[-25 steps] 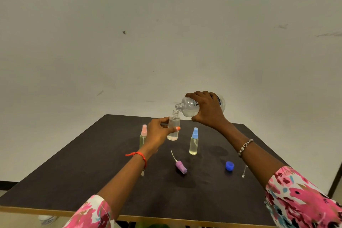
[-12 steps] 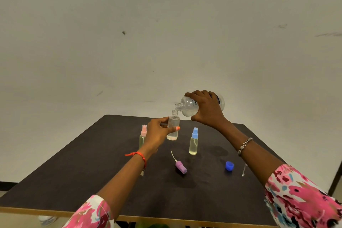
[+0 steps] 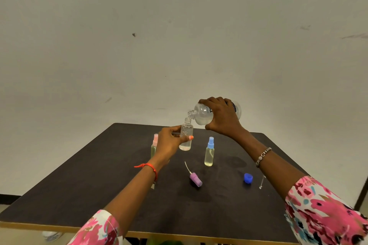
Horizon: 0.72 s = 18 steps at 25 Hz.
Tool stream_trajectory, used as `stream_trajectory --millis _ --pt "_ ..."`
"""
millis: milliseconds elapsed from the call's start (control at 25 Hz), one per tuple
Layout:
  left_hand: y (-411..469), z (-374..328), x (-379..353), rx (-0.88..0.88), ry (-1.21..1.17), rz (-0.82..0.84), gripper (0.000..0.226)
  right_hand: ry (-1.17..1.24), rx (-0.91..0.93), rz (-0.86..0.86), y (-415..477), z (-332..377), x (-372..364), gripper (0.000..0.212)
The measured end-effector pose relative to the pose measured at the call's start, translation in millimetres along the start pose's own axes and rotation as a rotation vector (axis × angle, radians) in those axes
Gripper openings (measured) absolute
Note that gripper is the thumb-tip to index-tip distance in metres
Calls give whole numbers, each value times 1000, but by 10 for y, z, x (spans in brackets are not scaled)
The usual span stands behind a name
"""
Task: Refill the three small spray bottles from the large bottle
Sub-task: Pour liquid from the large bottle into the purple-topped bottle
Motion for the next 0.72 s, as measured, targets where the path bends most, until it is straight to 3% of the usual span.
stream_trajectory --millis 720 --pt "36 129 -76 13 -5 6 53 5 -49 20 -12 -116 -67 71"
Point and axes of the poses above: each hand's wrist, its own y-axis towards the middle knuckle, its own x-axis out of the back of the hand, z = x × y, the point moved 10 cm from there along y, towards the middle knuckle, and after that the axes turned 15 degrees about -x, right-handed, at the moved point
